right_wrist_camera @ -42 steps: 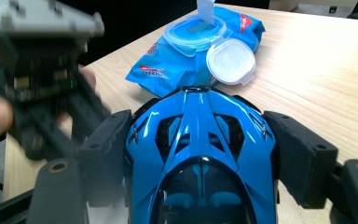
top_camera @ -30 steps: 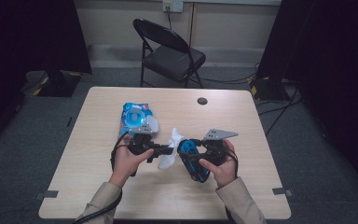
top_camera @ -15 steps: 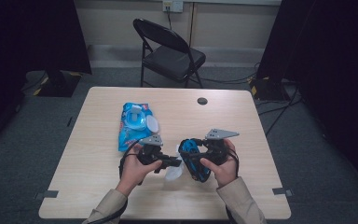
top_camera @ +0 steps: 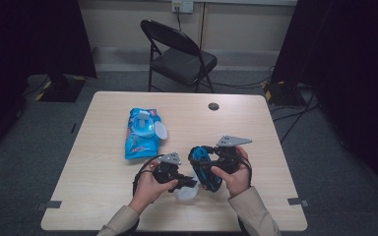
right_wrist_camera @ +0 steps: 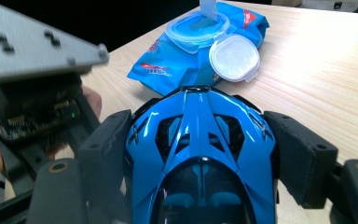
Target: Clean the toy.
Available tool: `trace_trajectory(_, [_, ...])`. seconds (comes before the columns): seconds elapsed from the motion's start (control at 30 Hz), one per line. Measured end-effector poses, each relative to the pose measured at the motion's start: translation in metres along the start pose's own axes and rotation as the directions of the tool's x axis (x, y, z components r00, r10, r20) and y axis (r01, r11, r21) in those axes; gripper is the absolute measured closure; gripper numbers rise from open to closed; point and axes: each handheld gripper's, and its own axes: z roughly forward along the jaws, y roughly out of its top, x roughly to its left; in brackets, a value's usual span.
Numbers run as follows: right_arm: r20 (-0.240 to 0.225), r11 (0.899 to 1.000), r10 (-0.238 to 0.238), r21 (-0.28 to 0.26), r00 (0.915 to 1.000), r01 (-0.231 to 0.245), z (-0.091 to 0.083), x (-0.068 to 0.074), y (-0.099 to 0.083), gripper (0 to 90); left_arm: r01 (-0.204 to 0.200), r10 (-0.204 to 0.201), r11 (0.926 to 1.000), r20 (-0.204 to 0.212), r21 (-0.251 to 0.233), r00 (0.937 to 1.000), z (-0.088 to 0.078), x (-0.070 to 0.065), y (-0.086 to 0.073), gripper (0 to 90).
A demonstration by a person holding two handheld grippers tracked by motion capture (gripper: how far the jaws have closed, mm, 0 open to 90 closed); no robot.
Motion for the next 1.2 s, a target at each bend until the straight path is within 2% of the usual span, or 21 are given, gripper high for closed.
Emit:
trace_trajectory(0.1, [0.003,1.000,0.001,-0.001,1.0000,-0.001,-0.001,0.000,0.000,26.1,-0.002,0.002,0.9999,-0.003,0.016,1.0000,0.004,-0.001,-0.003,84.9])
trace_trajectory(0.23, [0.003,1.000,-0.001,0.000,1.0000,0.001,-0.001,0.000,0.000,26.2,-0.013,0.014,0.9997,-0.026,0.023,0.9996,-0.001,0.001,-0.002,84.7])
trace_trajectory(0.3, [0.000,1.000,-0.003,-0.001,1.0000,0.003,-0.001,0.000,0.000,26.1,-0.003,0.002,0.9999,-0.056,-0.017,0.9984,-0.013,0.007,0.003,84.6])
trace_trajectory(0.43, [0.000,1.000,-0.005,-0.001,1.0000,0.005,-0.001,0.000,0.000,26.2,0.003,-0.008,0.9986,-0.093,-0.052,0.9956,-0.030,0.013,0.010,84.6])
trace_trajectory(0.53, [-0.006,1.000,-0.008,-0.003,0.9999,0.008,-0.001,0.002,0.001,26.1,0.009,-0.023,0.9945,-0.136,-0.105,0.9905,-0.046,0.020,0.020,84.5])
trace_trajectory(0.6, [-0.007,1.000,-0.010,-0.004,0.9999,0.010,-0.001,0.003,0.001,26.1,0.014,-0.033,0.9914,-0.147,-0.130,0.9886,-0.053,0.024,0.025,84.5])
trace_trajectory(0.83, [-0.011,1.000,-0.014,0.001,0.9998,0.014,0.000,0.004,0.001,26.1,-0.011,-0.011,0.9894,-0.150,-0.145,0.9886,-0.053,0.023,0.037,84.6])
trace_trajectory(1.2, [-0.008,1.000,-0.012,-0.001,0.9999,0.012,-0.001,0.004,0.001,26.2,-0.024,0.009,0.9926,-0.130,-0.119,0.9915,-0.042,0.018,0.038,84.6])
